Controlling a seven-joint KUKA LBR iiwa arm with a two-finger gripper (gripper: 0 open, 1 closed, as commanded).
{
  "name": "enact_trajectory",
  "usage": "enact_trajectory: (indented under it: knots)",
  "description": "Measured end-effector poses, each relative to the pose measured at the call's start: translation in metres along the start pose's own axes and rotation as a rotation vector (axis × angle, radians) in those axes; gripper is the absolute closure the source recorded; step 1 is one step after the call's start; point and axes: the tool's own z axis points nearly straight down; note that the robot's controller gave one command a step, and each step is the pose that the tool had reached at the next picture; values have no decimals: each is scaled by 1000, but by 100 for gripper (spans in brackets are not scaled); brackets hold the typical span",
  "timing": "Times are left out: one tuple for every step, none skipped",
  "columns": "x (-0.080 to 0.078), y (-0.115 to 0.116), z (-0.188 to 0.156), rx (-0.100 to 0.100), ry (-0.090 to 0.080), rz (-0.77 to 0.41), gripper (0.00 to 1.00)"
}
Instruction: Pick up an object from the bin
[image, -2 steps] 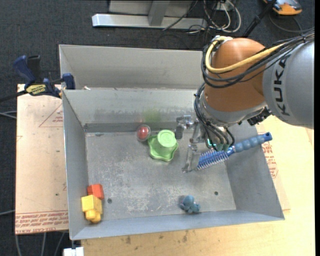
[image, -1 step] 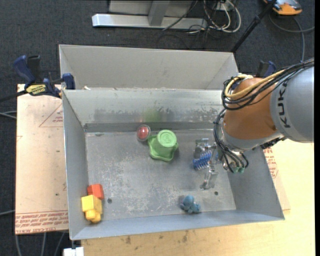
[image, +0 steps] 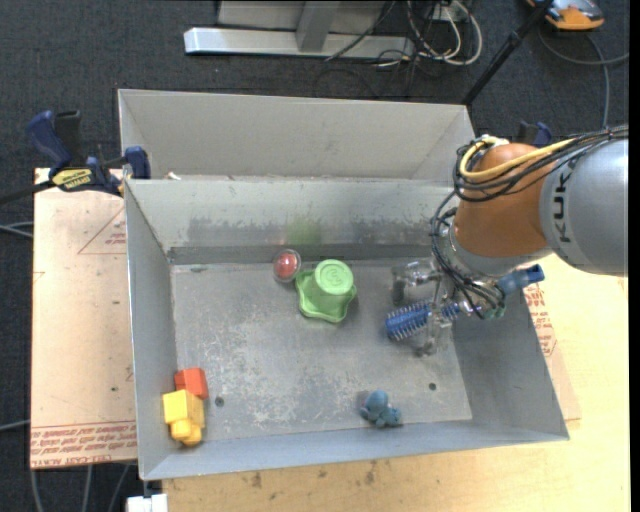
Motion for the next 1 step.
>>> enact_trajectory:
  knots:
    - [-1,2,-2,-2,-2,-2,100]
